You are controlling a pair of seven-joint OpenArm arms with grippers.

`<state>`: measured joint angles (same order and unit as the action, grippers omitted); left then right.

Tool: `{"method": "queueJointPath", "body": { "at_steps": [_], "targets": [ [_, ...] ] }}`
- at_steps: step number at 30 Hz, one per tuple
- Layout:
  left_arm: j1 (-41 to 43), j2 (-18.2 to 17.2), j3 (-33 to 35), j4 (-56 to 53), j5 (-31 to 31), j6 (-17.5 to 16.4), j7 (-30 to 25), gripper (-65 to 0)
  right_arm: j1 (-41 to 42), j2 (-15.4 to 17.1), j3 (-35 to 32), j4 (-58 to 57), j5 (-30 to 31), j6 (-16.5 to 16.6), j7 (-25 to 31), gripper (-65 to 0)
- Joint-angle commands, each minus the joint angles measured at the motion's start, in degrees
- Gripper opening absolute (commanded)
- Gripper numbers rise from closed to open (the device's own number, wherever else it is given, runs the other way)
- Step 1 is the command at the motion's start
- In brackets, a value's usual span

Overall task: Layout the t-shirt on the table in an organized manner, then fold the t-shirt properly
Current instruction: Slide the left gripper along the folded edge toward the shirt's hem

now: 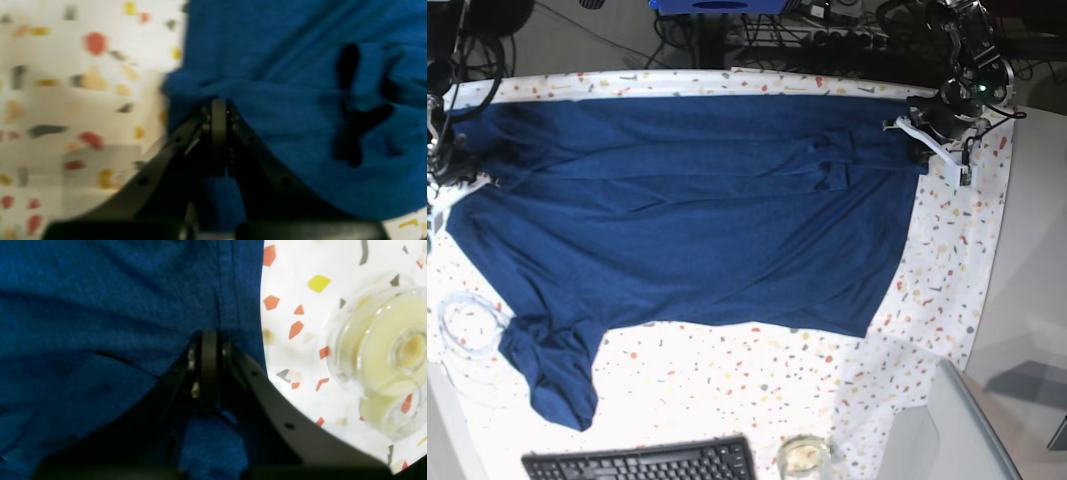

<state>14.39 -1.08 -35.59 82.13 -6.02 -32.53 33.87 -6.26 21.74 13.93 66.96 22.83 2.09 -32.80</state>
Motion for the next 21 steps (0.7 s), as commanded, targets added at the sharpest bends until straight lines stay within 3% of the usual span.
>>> {"method": "queueJointPath", "body": {
  "at_steps": [1,7,11,21],
  "targets": [
    [-0.2,-0.4,-0.1,2.4,-0.9,0.0,-1.1,-65.0,0.8,1.2,0.5,2.3,0.1,-0.5,0.9,-63.6],
    [-0.5,-0.3,-0.1,12.6,-1.0,0.0,5.5,-65.0,1.0,1.3,0.6,9.9,0.1,-0.5,-0.5,-63.6],
    [-1.0,-0.3,-0.1,15.8,-1.0,0.0,6.4,-65.0,2.3,1.3,0.2,11.6,0.1,-0.4,-2.1,-63.6],
    [-18.6,-1.9,1.2,0.3,-0.3,0.0,6.4,-65.0,4.7,0.6,-4.4,11.4,0.1,3.4,-2.1,-63.6]
  ]
}}
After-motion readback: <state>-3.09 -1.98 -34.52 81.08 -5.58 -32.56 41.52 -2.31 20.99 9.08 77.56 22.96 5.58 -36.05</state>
